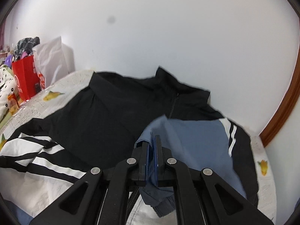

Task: Fold large clothes
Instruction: 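Grasp the blue sleeve cuff with the right gripper, then lay the blue sleeve across the jacket body and open the right gripper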

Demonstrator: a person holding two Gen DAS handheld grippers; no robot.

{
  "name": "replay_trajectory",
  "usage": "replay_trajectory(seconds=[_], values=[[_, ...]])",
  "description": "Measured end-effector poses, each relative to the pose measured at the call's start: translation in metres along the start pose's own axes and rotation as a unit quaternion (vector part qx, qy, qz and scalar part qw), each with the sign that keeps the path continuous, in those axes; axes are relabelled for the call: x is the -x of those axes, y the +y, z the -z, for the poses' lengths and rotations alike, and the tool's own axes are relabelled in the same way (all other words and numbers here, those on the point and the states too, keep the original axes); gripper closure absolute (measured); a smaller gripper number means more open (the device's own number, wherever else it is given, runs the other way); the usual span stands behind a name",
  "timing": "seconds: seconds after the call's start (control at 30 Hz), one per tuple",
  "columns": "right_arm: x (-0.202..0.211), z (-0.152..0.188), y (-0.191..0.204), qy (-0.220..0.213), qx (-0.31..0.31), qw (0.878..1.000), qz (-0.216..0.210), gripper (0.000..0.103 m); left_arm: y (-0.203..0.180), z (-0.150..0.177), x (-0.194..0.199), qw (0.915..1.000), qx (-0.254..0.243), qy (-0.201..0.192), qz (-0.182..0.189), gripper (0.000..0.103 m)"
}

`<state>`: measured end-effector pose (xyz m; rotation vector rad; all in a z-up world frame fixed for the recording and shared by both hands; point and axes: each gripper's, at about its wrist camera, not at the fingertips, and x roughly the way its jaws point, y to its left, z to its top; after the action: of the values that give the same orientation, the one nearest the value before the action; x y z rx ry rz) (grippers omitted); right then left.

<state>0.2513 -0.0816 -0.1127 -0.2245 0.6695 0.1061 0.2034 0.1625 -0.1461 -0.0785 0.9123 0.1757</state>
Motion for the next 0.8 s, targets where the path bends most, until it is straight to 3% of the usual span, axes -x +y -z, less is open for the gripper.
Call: replay_trajectory(seconds=[0.07, 0.1, 0.13, 0.3, 0.43, 0.63, 0.73, 0.8], values=[[-0.003, 0.004, -0.007, 0.019, -0.015, 1.000, -0.002, 0.068, -0.002, -0.001, 0.002, 1.0000, -0.001, -0.001, 0.002, 0.024], [0.000, 0.007, -0.009, 0.024, -0.023, 0.999, -0.007, 0.037, -0.003, -0.001, 0.003, 1.0000, -0.002, -0.002, 0.003, 0.024], [0.007, 0.009, -0.011, 0.021, -0.029, 0.999, -0.010, 0.020, -0.005, -0.002, 0.005, 1.0000, -0.004, -0.003, 0.005, 0.024], [0.046, 0.028, -0.036, 0.012, -0.053, 0.998, -0.020, 0.015, -0.021, -0.006, 0.020, 0.9996, -0.015, -0.017, 0.016, 0.024], [0.083, 0.056, -0.075, 0.007, -0.096, 0.995, 0.004, 0.015, -0.041, -0.011, 0.031, 0.9987, -0.029, -0.032, 0.026, 0.024], [0.124, 0.094, -0.143, 0.026, -0.159, 0.986, 0.050, 0.015, -0.088, -0.026, 0.046, 0.9954, -0.059, -0.055, 0.051, 0.024], [0.143, 0.115, -0.177, 0.050, -0.199, 0.978, 0.046, 0.015, -0.118, -0.036, 0.056, 0.9924, -0.084, -0.064, 0.063, 0.024], [0.154, 0.131, -0.195, 0.065, -0.203, 0.975, 0.065, 0.015, -0.138, -0.043, 0.065, 0.9901, -0.099, -0.073, 0.067, 0.024]])
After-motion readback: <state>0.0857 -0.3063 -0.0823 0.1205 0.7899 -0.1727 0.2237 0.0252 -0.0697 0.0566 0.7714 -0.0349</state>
